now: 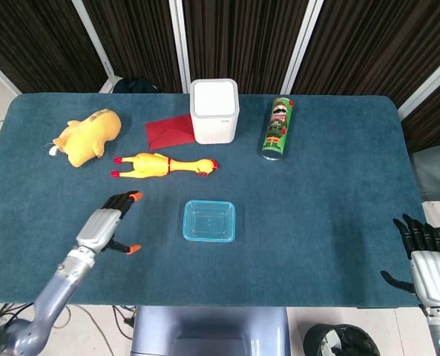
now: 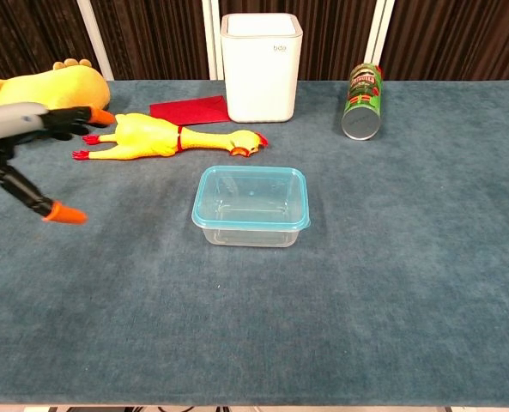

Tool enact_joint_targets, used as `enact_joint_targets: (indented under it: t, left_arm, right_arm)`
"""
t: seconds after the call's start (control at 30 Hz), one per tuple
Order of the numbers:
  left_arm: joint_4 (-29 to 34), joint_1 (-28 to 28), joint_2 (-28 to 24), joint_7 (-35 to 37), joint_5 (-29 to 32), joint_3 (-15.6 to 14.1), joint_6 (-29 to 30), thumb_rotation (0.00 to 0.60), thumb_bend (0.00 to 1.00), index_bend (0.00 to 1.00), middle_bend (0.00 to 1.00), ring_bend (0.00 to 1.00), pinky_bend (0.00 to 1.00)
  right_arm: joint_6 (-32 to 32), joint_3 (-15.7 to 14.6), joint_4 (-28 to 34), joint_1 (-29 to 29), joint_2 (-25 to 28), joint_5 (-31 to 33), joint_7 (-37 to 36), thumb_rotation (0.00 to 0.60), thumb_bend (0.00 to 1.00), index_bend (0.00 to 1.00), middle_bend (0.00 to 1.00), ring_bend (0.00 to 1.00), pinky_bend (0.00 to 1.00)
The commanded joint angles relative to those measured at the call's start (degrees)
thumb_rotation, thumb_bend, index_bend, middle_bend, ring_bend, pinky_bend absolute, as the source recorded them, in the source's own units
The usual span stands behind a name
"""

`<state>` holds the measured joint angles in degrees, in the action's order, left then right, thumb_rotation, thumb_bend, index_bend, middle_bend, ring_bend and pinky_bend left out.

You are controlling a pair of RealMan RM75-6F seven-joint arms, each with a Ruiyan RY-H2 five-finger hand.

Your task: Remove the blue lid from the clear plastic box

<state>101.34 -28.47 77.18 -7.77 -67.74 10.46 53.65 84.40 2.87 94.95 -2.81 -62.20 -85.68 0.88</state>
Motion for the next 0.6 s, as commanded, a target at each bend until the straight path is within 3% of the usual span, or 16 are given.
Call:
enact_joint_targets:
  t: [0.03, 0.6]
  left_arm:
    - [-2.0, -3.6, 3.6, -3.3, 4.6, 1.5, -2.8, 0.6, 0.0, 0.0, 0.0, 0.0, 0.0]
    - [-12.7, -15.0, 14.5, -7.7, 15.1, 3.8, -10.8, 0.6, 0.0, 0.0, 0.0, 0.0, 0.0]
  right_arm:
    - [-0.1, 0.0, 0.1, 0.0, 0.0, 0.2, 0.0, 0.6, 0.22, 0.0, 0.0, 0.0, 0.0]
    - [-0.7, 0.1, 0.2, -0.2, -0.2, 0.7, 0.0, 0.6, 0.22, 0.0, 0.0, 0.0, 0.0]
